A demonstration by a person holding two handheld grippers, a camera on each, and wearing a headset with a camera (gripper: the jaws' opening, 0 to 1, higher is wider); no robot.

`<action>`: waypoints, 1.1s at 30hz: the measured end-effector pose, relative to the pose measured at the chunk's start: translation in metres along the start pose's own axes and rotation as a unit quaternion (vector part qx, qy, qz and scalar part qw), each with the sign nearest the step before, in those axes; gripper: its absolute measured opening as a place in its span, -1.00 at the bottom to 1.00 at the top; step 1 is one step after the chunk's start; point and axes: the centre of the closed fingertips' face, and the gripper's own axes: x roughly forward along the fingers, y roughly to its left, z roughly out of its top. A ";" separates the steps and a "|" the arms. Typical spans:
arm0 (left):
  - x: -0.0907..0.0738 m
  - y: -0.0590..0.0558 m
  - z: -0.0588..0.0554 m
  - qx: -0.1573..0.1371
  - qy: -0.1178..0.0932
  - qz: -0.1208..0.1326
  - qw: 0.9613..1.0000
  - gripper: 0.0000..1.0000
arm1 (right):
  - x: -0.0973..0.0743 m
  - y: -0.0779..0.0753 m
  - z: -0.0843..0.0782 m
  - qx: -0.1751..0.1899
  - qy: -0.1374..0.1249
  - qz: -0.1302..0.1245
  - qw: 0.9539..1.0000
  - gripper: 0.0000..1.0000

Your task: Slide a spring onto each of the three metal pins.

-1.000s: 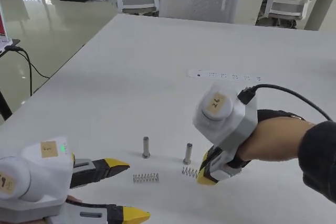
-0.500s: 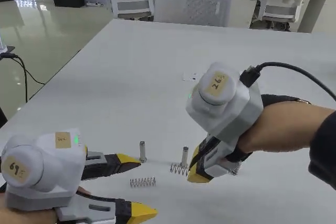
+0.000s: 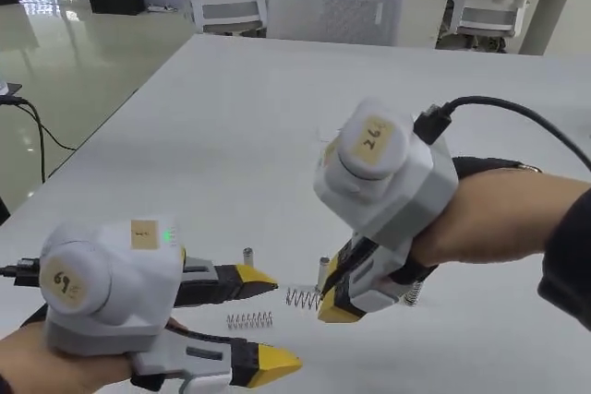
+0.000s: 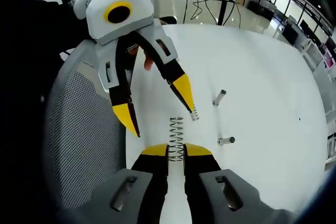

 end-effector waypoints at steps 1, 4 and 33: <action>0.000 0.000 0.001 0.001 0.000 0.000 1.000 -0.22 | 0.000 0.001 0.000 -0.001 0.000 0.001 1.000 -0.84; 0.002 -0.001 0.002 0.005 -0.002 -0.002 1.000 -0.27 | 0.000 0.002 0.002 -0.006 0.000 0.003 1.000 -0.84; 0.010 -0.008 -0.002 0.086 0.014 -0.015 0.996 -0.92 | 0.006 0.018 -0.003 -0.034 0.020 0.034 0.999 -0.84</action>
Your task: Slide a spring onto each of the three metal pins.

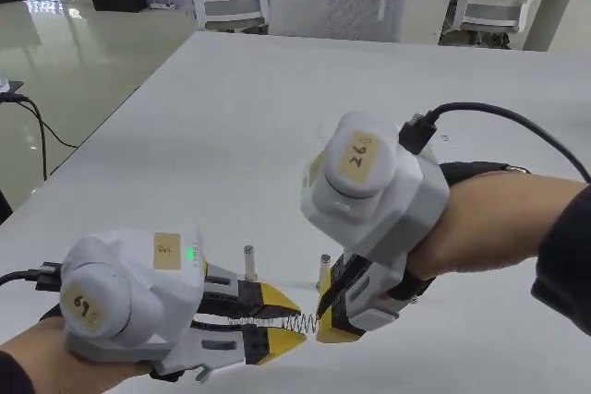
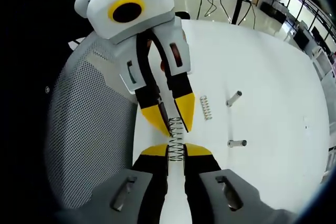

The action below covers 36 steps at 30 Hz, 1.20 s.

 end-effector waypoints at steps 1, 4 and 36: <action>0.000 0.000 0.000 0.000 0.000 0.000 1.000 -0.93 | -0.001 0.000 0.001 0.001 -0.001 0.000 1.000 -0.84; 0.000 0.000 0.000 0.002 0.000 -0.001 1.000 -0.93 | -0.004 0.001 0.003 0.001 -0.004 -0.002 1.000 -0.84; 0.000 0.000 -0.003 -0.008 0.003 0.001 1.000 -0.95 | -0.028 -0.004 0.027 -0.007 -0.071 -0.028 0.997 -0.67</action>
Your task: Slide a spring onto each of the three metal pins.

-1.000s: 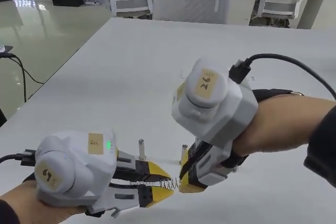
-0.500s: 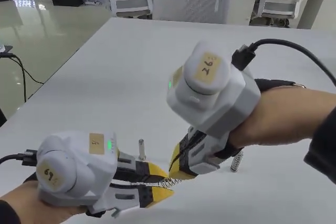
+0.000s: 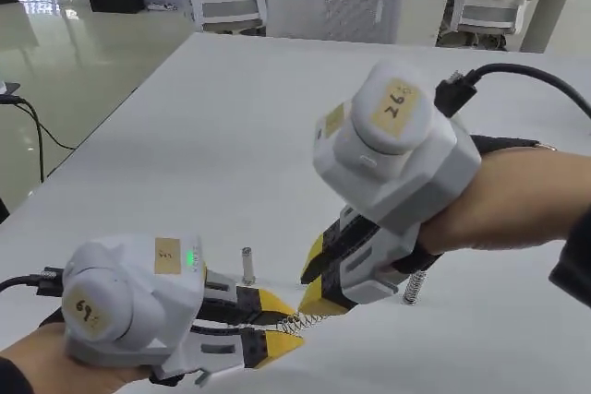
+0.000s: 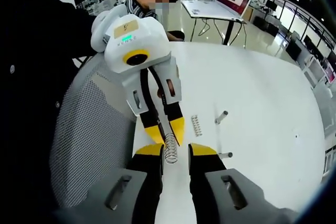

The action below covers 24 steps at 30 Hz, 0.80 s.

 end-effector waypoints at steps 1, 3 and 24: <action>0.000 0.000 0.000 0.000 0.000 0.001 1.000 -0.95 | 0.001 0.000 -0.001 0.002 -0.001 0.001 1.000 -0.64; -0.001 0.002 0.000 0.000 -0.001 0.004 1.000 -0.95 | 0.002 0.002 -0.004 0.003 0.002 0.004 1.000 -0.62; -0.005 0.009 0.015 -0.025 -0.041 0.015 0.999 -0.95 | 0.011 -0.001 -0.003 0.009 -0.003 0.003 1.000 -0.82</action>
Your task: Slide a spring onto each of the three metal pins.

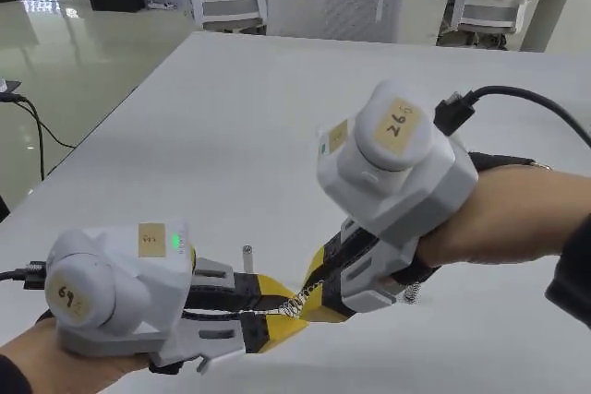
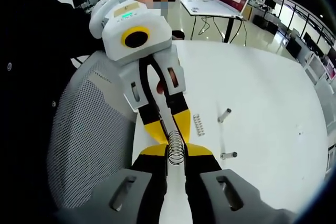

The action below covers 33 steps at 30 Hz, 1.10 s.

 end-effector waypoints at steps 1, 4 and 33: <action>0.000 0.001 0.000 -0.001 0.000 0.001 1.000 -0.95 | 0.000 0.000 0.002 -0.001 -0.003 -0.001 1.000 -0.82; 0.001 0.000 0.000 -0.001 0.000 0.000 1.000 -0.95 | 0.000 0.000 0.004 0.004 0.002 0.000 1.000 -0.83; 0.000 0.000 -0.002 -0.004 0.002 0.002 1.000 -0.95 | 0.004 0.001 0.005 -0.007 0.010 0.003 1.000 -0.83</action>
